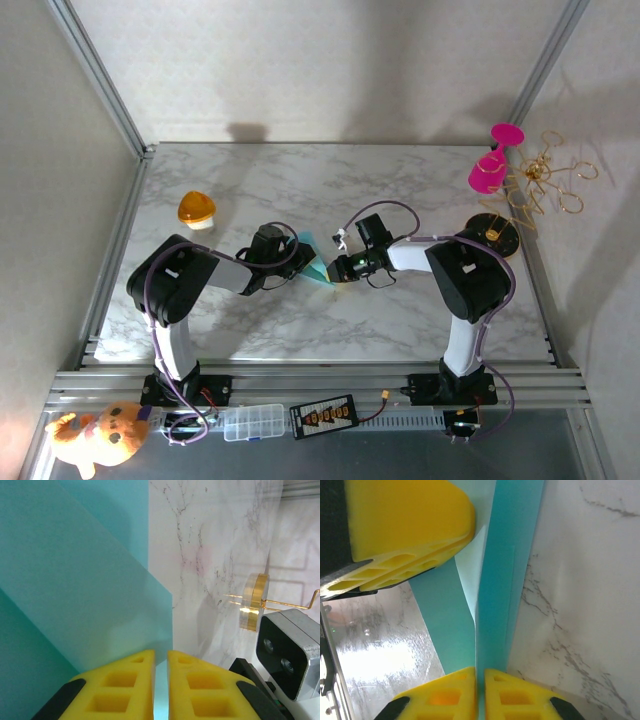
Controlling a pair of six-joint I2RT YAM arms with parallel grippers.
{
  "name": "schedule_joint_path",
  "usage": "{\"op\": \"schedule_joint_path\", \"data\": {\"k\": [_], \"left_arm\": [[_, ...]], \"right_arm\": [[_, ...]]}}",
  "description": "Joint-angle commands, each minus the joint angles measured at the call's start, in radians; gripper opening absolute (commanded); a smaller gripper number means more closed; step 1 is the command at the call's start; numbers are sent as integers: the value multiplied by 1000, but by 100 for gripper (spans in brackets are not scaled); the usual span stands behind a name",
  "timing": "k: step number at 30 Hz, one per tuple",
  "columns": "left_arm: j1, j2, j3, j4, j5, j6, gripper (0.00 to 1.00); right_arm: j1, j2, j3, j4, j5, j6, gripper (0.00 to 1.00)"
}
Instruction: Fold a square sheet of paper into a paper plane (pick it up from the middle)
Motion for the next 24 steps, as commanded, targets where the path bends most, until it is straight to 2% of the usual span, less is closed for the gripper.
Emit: {"op": "schedule_joint_path", "data": {"k": [1,7,10,12,17,24], "left_arm": [[2,25,18,6,15,-10,14],[2,24,22,-1,18,-7,14],[2,26,24,-3,18,-6,14],[2,27,24,-3,20,-6,14],[2,26,27,-6,21,-4,14],[2,30,27,-9,24,-4,14]], "right_arm": [[-5,15,-6,-44,25,10,14],[-12,-111,-31,-5,105,68,28],[-18,-157,-30,-14,149,99,31],[-18,-158,-18,-18,146,115,28],[-2,-116,19,1,0,115,18],[28,-56,60,13,-50,116,11]]}}
